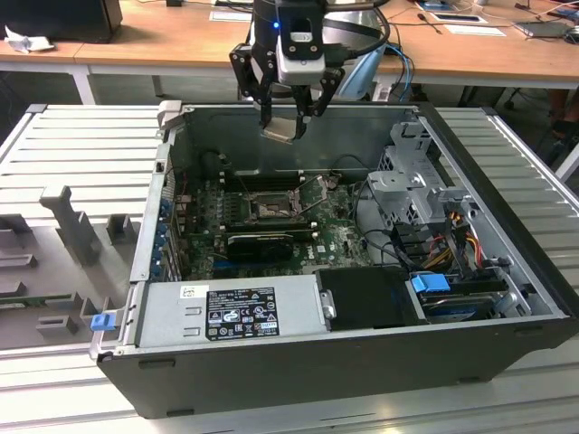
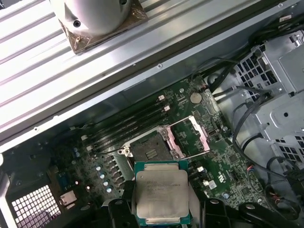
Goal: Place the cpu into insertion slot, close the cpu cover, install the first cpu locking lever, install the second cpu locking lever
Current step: 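Place the cpu into insertion slot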
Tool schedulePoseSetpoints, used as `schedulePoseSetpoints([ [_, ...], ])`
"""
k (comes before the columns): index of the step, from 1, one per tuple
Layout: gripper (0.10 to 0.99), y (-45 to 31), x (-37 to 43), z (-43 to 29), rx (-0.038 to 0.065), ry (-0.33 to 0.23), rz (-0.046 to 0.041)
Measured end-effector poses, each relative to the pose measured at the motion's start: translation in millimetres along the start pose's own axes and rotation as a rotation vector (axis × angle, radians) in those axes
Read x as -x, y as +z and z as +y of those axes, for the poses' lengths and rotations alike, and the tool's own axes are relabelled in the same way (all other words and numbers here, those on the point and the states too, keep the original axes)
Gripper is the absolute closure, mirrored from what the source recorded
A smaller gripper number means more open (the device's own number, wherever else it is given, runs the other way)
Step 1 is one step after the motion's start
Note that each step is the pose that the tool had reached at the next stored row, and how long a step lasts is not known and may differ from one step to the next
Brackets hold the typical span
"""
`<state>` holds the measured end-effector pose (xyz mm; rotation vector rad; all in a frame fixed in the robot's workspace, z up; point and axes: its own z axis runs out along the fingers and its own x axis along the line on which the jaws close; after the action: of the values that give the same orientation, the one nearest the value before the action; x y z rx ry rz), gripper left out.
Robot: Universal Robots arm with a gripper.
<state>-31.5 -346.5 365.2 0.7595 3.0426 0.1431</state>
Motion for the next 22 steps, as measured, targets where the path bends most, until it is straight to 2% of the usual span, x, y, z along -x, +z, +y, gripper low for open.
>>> schedulePoseSetpoints([
  [15,0.557,0.8,0.0,0.0,0.002,0.105,-0.0094],
  [19,0.557,4.5,0.1,-0.4,0.002,0.122,-0.0111],
  [22,0.557,11.7,0.2,-1.0,0.002,0.125,-0.0117],
])
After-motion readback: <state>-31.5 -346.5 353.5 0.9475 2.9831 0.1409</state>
